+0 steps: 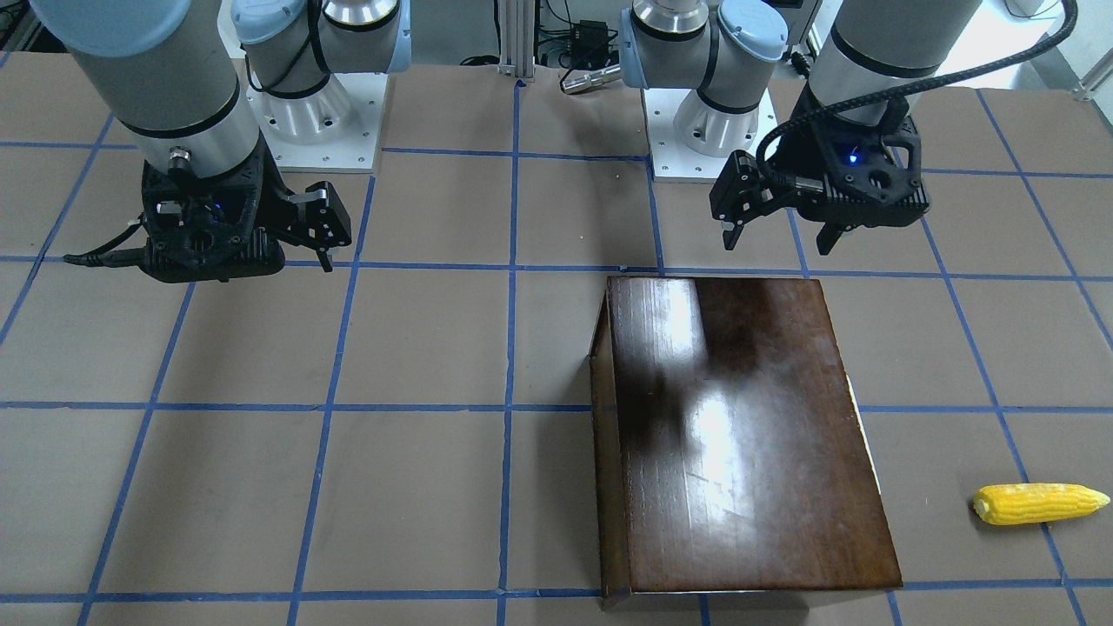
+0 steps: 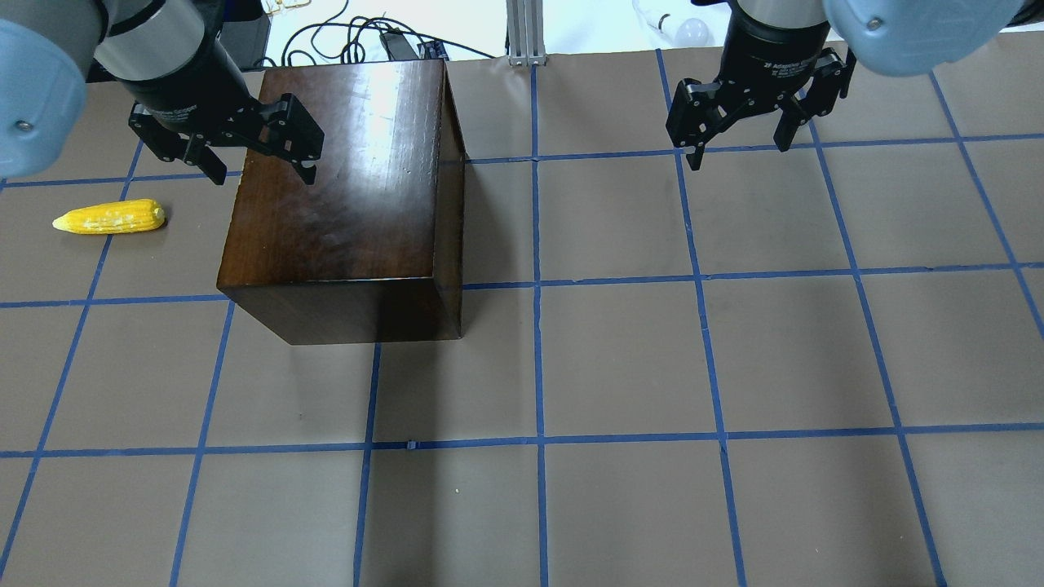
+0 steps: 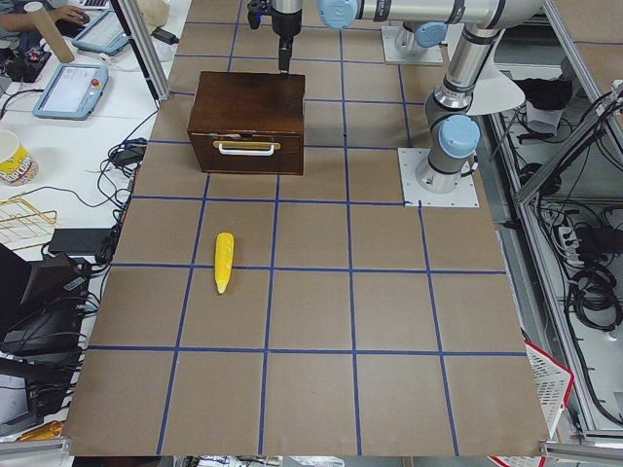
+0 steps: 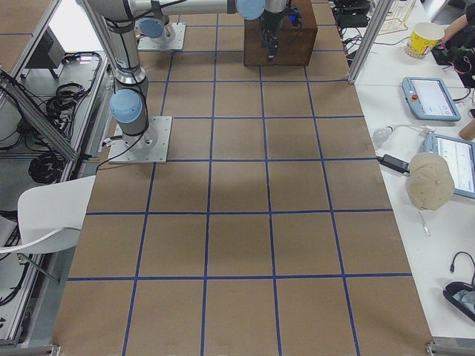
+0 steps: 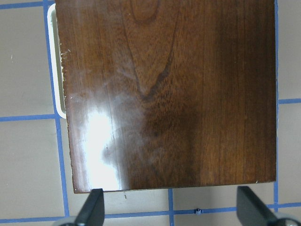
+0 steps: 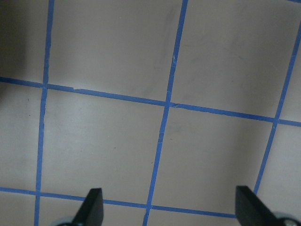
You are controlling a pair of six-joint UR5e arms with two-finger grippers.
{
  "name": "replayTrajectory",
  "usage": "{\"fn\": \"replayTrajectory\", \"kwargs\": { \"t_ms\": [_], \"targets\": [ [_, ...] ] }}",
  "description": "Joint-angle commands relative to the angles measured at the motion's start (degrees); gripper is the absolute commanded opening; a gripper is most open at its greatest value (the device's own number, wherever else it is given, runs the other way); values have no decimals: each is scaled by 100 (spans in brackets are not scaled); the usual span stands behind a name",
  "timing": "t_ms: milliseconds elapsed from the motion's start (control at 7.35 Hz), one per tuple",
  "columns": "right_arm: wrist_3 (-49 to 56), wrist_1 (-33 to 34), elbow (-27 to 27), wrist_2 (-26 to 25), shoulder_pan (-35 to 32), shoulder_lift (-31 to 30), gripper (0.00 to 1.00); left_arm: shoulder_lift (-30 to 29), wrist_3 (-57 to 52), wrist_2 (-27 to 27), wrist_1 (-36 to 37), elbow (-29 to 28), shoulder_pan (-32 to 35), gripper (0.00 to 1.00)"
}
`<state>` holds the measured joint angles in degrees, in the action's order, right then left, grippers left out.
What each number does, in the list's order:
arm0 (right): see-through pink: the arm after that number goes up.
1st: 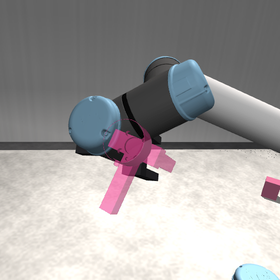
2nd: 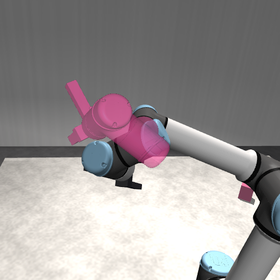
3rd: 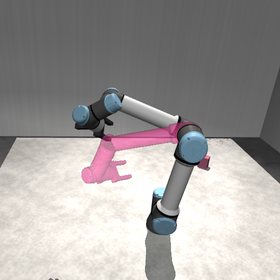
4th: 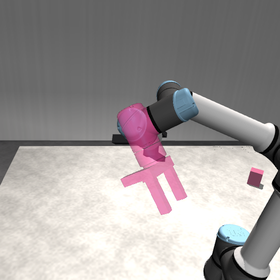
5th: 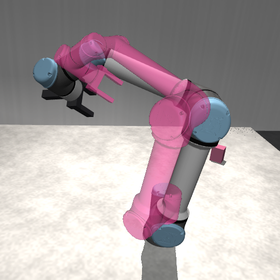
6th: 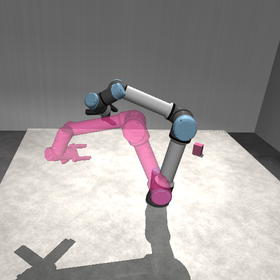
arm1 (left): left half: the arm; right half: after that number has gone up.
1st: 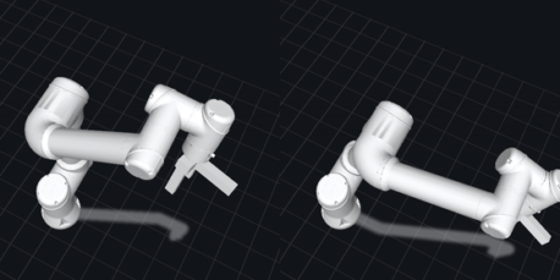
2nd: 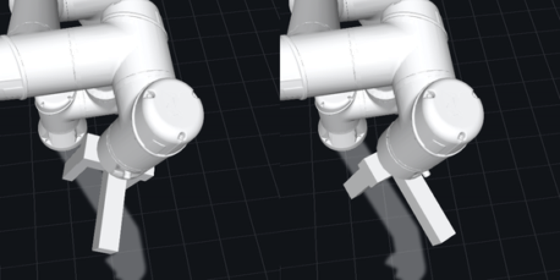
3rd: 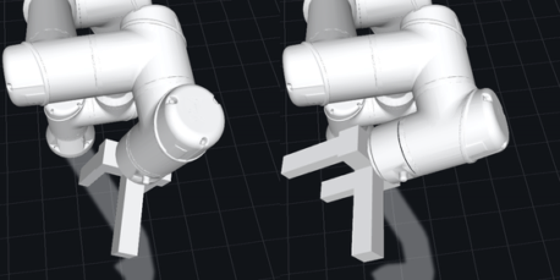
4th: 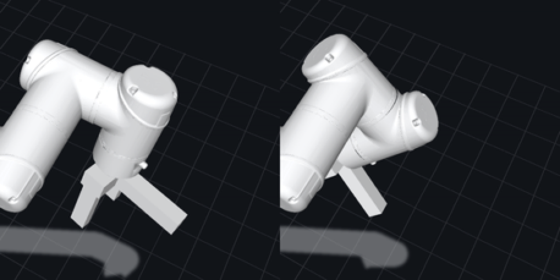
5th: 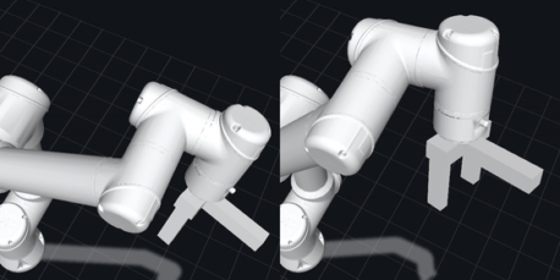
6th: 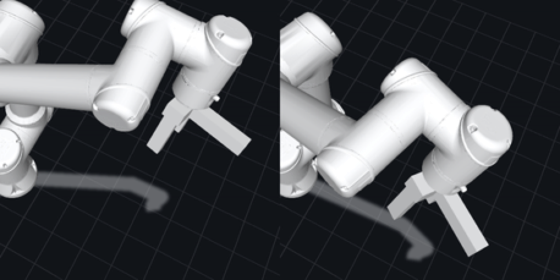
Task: Open drawer and put corn inside
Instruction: 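Raise the left gripper and move it toward the drawer handle side of the cabinet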
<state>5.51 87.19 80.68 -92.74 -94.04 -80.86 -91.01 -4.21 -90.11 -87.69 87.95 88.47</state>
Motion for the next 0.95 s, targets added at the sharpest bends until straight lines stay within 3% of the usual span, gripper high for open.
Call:
{"fn": "replayTrajectory", "kwargs": {
  "t_ms": [0,816],
  "targets": [
    [-6,0,0,1,0,0,100,5,34,20,15,29,-5,100],
    [3,0,0,1,0,0,100,5,8,-24,-2,4,-40,100]
  ]
}}
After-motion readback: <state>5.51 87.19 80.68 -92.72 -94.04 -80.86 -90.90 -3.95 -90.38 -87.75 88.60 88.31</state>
